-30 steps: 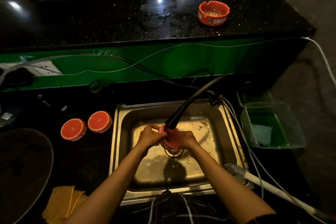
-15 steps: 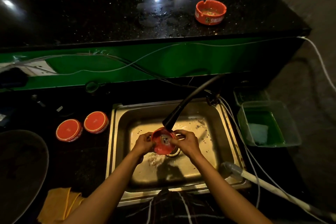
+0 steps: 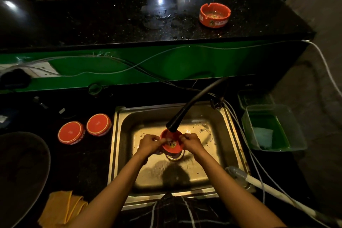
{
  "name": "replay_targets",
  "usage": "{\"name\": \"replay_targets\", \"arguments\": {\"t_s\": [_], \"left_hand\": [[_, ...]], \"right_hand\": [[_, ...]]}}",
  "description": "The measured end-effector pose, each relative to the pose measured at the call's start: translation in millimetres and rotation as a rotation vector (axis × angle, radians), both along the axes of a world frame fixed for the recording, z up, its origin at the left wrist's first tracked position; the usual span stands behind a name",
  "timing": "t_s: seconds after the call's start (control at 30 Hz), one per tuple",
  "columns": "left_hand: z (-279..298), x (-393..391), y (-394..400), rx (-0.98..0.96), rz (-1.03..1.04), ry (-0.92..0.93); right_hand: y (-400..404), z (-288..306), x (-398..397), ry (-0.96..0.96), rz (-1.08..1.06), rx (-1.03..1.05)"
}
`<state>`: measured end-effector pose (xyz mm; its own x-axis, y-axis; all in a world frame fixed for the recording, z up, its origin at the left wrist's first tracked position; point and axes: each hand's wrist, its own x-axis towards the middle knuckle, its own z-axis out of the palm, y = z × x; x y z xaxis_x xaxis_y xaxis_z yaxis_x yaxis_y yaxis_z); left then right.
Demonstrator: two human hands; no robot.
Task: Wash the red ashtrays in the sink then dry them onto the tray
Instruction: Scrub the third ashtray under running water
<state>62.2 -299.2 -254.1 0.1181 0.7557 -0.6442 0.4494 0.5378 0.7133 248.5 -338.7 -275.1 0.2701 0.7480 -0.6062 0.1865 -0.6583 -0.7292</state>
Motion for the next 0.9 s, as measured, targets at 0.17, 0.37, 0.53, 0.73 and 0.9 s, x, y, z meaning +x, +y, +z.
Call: {"name": "replay_targets", "arguments": {"t_s": [0.17,0.37,0.53,0.73,0.9], "left_hand": [[15.6,-10.7,5.9,0.214,-0.082,0.128],[13.4,-30.0,8.3,0.288,-0.057,0.165],[-4.8,-45.3,6.0,0.148,0.06,0.011],[-19.1,-30.5,-5.2,-0.033,0.062,-0.102],[-21.1,-13.4,-14.2,-0.158,-0.024,-0.212]], "right_hand": [[10.3,-3.5,-20.3,0.169,0.0,0.021],[20.0,9.4,-34.1,0.241,-0.012,0.056],[19.2,21.5,-29.6,0.261,0.044,0.102],[1.2,26.2,-16.8,0.059,0.206,0.103],[-20.5,23.3,-2.5,-0.214,0.244,0.215]]}}
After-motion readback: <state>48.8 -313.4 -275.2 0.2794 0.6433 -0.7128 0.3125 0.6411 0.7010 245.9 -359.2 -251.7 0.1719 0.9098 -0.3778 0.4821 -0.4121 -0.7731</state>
